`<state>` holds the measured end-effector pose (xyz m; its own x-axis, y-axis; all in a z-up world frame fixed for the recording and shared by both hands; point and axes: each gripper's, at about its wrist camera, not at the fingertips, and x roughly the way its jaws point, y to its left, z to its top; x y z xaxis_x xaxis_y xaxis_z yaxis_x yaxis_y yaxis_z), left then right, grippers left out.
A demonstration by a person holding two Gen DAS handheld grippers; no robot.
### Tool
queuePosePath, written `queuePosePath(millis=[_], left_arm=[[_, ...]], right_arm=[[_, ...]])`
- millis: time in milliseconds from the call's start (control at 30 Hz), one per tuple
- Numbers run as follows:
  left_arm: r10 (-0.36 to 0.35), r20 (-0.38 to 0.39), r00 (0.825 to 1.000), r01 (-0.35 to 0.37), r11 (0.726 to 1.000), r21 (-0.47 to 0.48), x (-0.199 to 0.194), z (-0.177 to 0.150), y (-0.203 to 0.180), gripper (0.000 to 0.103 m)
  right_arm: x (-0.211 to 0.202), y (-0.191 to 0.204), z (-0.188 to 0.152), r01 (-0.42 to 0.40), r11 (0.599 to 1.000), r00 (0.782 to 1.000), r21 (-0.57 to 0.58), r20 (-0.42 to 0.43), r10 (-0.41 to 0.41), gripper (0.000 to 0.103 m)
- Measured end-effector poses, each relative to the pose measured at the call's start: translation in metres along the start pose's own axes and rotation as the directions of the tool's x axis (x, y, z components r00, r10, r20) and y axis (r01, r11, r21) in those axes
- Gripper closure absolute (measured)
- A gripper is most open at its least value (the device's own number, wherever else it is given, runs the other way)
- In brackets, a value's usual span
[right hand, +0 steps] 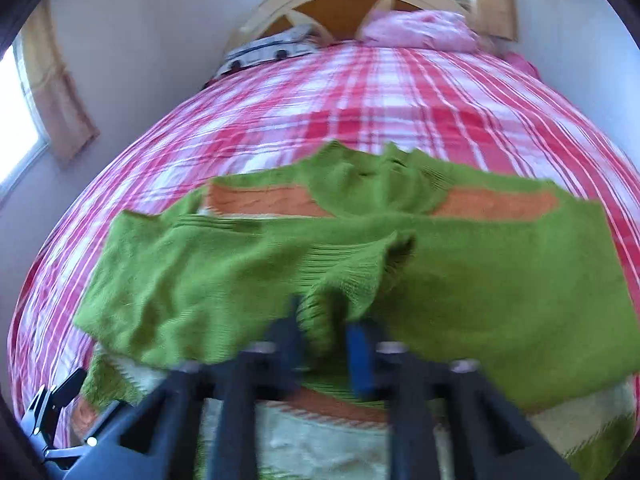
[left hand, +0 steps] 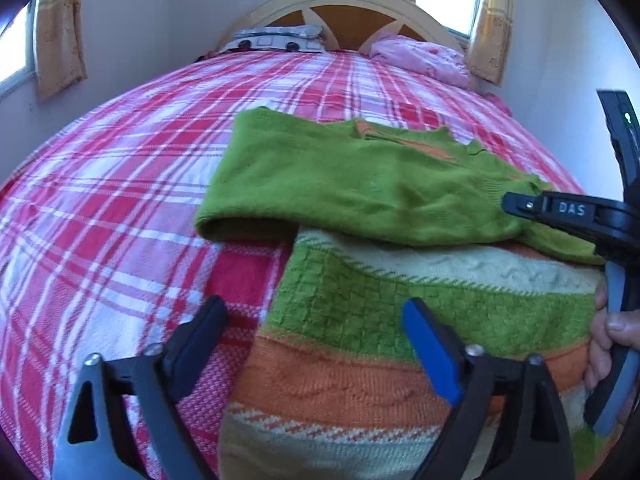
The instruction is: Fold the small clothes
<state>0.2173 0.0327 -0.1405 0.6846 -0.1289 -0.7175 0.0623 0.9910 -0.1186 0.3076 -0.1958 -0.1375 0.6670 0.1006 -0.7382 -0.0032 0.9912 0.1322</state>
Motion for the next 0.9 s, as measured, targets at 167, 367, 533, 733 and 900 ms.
queuePosePath(millis=[167, 367, 533, 733, 900], left_arm=[[-0.043, 0.013, 0.999, 0.043, 0.999, -0.029, 0.004, 0.005, 0.005, 0.005], [-0.036, 0.012, 0.999, 0.036, 0.999, -0.034, 0.004, 0.006, 0.005, 0.005], [-0.032, 0.011, 0.999, 0.033, 0.999, -0.039, 0.005, 0.006, 0.008, 0.005], [-0.027, 0.008, 1.000, 0.027, 0.999, -0.033, 0.005, 0.006, 0.008, 0.005], [-0.016, 0.003, 1.000, 0.016, 1.000, -0.023, 0.007, 0.006, 0.006, 0.005]], right_arm=[[-0.042, 0.021, 0.014, 0.123, 0.985, 0.982, -0.121, 0.161, -0.103, 0.091], [-0.104, -0.004, 0.042, 0.242, 0.958, 0.933, -0.153, 0.309, -0.186, 0.091], [-0.100, -0.051, 0.038, 0.335, 0.934, 0.918, -0.125, 0.269, -0.293, 0.091], [-0.047, -0.089, 0.004, 0.339, 0.936, 0.939, -0.092, 0.089, -0.331, 0.089], [-0.031, -0.106, -0.008, 0.356, 0.933, 0.934, -0.047, -0.001, -0.356, 0.064]])
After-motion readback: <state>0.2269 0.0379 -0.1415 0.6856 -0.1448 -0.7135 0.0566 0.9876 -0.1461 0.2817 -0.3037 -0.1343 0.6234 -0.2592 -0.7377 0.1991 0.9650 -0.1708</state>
